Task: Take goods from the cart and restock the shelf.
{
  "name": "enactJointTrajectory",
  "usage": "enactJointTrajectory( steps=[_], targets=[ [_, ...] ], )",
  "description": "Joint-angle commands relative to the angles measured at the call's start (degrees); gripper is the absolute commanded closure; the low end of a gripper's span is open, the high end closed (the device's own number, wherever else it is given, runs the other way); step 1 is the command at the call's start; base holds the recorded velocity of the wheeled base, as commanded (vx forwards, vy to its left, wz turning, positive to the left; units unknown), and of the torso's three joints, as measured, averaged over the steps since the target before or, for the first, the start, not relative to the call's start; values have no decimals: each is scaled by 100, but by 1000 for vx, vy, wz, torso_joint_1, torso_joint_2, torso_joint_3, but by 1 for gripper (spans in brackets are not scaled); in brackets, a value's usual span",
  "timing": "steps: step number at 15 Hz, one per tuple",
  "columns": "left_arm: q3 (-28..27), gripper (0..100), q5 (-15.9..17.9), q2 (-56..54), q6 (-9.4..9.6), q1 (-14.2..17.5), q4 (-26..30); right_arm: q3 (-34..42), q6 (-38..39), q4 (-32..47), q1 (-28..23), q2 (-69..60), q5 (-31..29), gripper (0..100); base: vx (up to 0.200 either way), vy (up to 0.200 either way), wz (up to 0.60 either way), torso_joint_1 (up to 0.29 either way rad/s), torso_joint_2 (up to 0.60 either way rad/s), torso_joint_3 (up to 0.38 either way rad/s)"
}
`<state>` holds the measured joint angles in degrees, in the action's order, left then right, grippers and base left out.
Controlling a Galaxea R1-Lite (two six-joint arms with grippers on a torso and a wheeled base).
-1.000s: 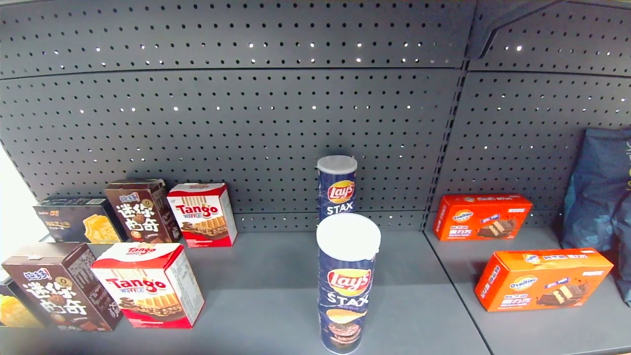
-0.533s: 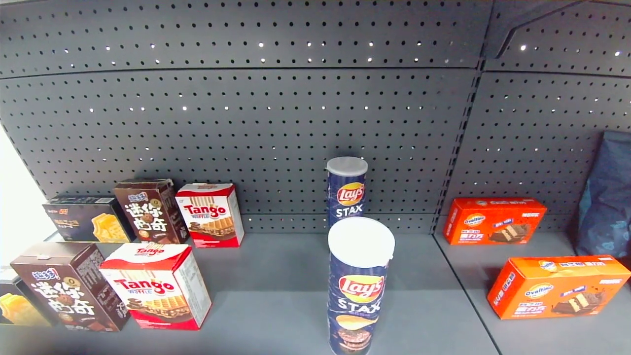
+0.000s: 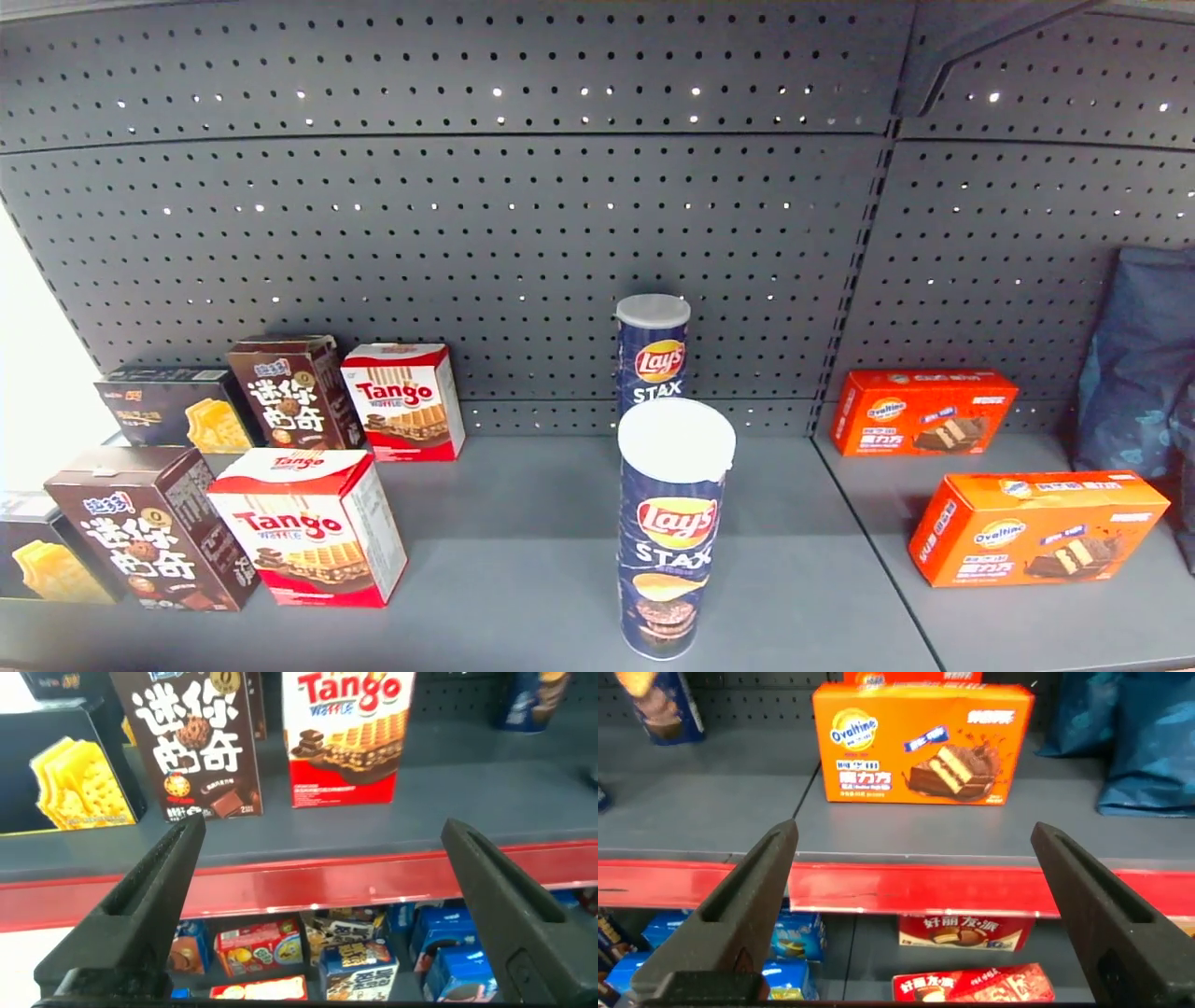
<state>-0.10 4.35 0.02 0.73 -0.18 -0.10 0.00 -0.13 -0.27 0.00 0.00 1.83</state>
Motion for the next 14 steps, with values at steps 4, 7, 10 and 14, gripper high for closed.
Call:
enactJointTrajectory(
  steps=[4,7,10,14],
  targets=[
    [1,0,-22,-2,-20,1,1,0,-4,0,0,0,2,0,0,-100,0,4,4,1],
    [1,0,-31,-2,-29,1,1,0,-4,0,0,0,2,0,0,0,0,0,0,0],
    [10,0,-31,-2,-29,1,1,0,-4,0,0,0,2,0,0,0,0,0,0,0],
    [10,0,-31,-2,-20,1,1,0,-4,0,0,0,2,0,0,0,0,0,0,0]
  ],
)
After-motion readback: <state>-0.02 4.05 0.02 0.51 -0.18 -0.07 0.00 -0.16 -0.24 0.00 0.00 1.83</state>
